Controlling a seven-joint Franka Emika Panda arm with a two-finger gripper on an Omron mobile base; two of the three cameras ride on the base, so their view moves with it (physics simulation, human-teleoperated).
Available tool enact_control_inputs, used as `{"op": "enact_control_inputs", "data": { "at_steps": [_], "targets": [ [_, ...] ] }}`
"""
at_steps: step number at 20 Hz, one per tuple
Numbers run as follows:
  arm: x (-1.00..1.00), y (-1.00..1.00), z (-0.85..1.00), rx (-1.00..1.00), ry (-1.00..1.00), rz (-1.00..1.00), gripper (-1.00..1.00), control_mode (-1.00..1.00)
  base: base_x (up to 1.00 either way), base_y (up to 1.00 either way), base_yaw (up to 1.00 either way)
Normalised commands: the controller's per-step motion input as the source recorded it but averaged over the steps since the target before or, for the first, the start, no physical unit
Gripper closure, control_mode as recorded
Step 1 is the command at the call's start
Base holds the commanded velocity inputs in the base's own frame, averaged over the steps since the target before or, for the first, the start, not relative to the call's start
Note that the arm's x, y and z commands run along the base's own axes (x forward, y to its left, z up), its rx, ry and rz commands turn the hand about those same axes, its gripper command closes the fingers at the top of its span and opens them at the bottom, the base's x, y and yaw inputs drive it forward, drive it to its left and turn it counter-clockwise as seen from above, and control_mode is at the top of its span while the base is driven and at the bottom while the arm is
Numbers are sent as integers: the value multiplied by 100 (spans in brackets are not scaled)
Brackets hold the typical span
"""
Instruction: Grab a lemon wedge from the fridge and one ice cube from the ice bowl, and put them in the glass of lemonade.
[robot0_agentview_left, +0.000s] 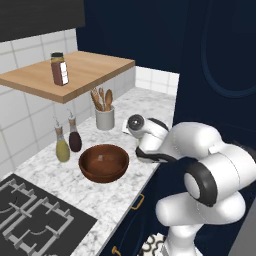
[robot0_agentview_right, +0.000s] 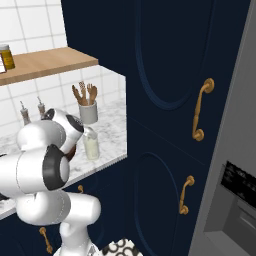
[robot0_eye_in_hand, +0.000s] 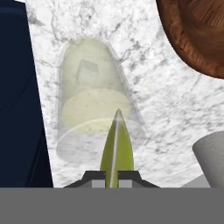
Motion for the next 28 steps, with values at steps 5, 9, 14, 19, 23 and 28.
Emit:
{"op": "enact_control_inputs", "data": {
  "at_steps": [5,9,14,19,23,28],
  "targets": [
    [-3,2,-11,-3,0,0,-100,-100,0,0,0],
    [0,0,-11,-1,0,0,-100,-100,0,0,0],
    [-2,0,7,0,0,0,-100,-100,0,0,0],
    [-35,6,62,0,-13,0,-100,-100,0,0,0],
    [-68,11,88,0,-21,0,-100,-100,0,0,0],
    [-72,15,99,0,-23,0,-100,-100,0,0,0]
  ]
}}
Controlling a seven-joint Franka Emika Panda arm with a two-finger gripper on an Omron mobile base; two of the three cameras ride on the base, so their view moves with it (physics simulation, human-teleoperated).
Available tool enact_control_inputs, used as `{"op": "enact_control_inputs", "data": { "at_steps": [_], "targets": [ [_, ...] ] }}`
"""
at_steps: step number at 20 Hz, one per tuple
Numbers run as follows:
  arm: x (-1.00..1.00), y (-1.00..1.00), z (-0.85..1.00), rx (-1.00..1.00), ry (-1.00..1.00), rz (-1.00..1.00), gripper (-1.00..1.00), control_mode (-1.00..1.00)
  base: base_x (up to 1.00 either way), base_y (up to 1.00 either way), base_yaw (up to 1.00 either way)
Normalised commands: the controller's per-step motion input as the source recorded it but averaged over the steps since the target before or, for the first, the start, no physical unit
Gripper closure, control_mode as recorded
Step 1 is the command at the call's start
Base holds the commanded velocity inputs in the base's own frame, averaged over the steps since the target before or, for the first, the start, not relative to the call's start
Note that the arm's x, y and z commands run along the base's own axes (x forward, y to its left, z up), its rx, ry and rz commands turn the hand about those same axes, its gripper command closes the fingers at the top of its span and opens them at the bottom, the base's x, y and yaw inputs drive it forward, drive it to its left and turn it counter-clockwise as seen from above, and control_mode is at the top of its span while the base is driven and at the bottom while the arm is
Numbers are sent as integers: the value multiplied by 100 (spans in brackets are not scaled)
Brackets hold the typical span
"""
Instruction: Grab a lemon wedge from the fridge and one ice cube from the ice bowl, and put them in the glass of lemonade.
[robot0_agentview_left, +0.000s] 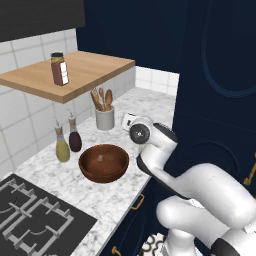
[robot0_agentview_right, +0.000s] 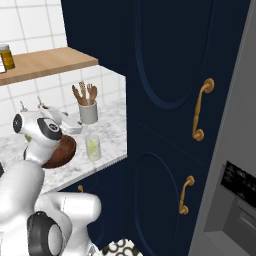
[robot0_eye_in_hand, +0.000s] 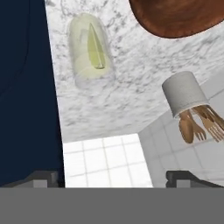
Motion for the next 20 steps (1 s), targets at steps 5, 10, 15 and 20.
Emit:
{"op": "enact_control_inputs", "data": {
  "at_steps": [5,10,15,20],
  "targets": [
    [-77,28,100,0,-7,1,-100,-100,0,0,0],
    [-98,48,58,0,7,4,-100,-100,0,0,0],
    [-100,59,32,0,8,11,-100,-100,0,0,0],
    [-84,56,3,0,0,10,-100,-100,0,0,0]
  ]
}}
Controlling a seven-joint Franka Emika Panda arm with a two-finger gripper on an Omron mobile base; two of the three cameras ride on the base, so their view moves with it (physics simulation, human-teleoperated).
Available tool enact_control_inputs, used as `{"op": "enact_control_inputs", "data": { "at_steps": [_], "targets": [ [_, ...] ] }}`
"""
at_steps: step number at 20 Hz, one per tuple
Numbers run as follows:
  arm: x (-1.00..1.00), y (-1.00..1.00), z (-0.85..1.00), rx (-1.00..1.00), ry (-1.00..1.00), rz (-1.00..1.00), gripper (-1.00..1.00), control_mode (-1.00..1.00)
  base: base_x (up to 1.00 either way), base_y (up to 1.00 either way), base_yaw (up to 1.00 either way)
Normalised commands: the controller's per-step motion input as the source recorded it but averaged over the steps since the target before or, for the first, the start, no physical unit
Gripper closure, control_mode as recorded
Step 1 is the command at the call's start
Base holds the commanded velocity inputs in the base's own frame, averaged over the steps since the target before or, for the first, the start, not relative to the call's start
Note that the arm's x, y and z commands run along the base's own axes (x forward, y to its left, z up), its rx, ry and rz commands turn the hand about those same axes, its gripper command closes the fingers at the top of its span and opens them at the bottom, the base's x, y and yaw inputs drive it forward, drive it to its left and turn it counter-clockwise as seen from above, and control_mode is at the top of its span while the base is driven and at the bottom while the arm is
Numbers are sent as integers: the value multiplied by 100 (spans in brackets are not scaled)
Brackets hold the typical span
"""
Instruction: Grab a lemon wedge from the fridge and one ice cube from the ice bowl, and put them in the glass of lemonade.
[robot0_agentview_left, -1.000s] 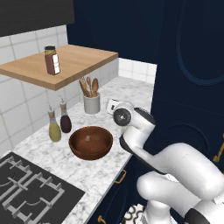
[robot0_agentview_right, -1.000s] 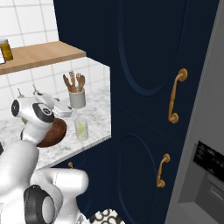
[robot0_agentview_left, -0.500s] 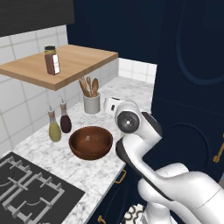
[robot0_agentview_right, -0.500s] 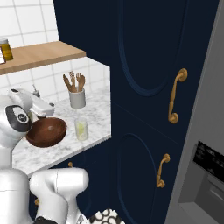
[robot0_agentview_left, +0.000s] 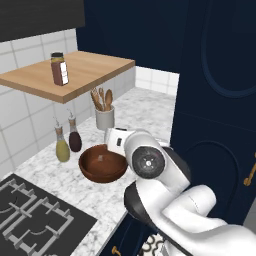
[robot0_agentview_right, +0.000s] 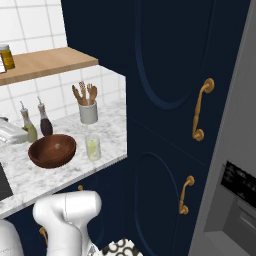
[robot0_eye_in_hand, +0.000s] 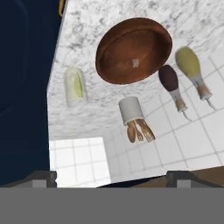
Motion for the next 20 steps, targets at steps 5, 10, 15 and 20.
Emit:
{"op": "enact_control_inputs", "data": {
  "at_steps": [5,10,15,20],
  "targets": [
    [-53,30,0,0,0,7,-100,-100,0,0,0],
    [-19,11,-1,-1,1,2,-100,-100,0,0,0],
    [-5,6,-1,-1,1,0,-100,-100,0,0,0],
    [-26,32,0,-4,0,3,-100,-100,0,0,0]
  ]
}}
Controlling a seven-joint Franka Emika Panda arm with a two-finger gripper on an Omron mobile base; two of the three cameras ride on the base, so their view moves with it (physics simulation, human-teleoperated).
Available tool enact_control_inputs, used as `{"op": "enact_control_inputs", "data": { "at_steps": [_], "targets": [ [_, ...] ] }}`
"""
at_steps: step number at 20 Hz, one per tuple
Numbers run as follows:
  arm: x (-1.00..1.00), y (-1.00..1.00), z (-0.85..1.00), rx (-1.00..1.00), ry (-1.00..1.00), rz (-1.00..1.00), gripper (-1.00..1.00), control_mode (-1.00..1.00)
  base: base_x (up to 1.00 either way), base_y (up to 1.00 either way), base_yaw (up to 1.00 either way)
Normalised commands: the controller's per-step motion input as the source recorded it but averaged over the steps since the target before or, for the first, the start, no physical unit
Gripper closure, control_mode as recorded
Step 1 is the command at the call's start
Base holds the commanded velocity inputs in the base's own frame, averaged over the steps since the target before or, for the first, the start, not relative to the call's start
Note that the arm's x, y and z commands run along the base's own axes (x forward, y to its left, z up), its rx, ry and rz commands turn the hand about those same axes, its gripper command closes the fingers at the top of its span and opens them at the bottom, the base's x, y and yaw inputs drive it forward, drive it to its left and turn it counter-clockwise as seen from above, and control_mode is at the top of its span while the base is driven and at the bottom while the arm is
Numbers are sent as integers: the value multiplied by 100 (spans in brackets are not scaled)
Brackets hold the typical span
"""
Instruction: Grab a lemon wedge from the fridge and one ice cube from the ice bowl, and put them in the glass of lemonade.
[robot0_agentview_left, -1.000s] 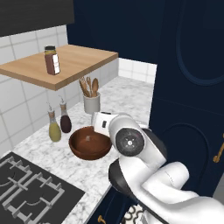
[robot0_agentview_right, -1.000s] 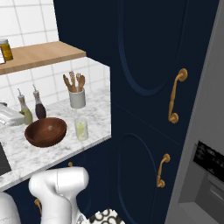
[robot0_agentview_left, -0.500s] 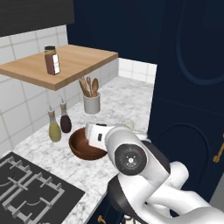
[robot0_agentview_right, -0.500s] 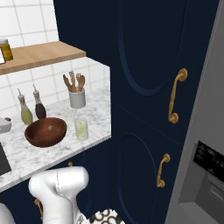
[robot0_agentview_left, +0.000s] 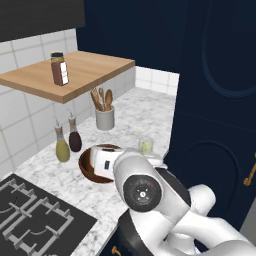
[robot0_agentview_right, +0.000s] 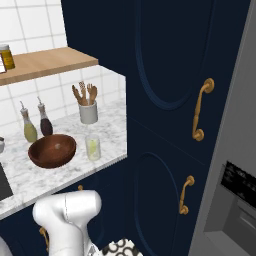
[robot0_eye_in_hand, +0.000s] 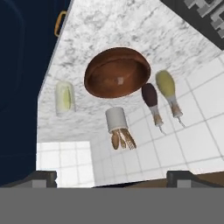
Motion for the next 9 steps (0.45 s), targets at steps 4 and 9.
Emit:
{"op": "enact_control_inputs", "data": {
  "at_steps": [4,9],
  "targets": [
    [-24,67,12,-4,-2,4,-100,-100,0,0,0],
    [1,63,4,-2,-3,1,-100,-100,0,0,0]
  ]
}}
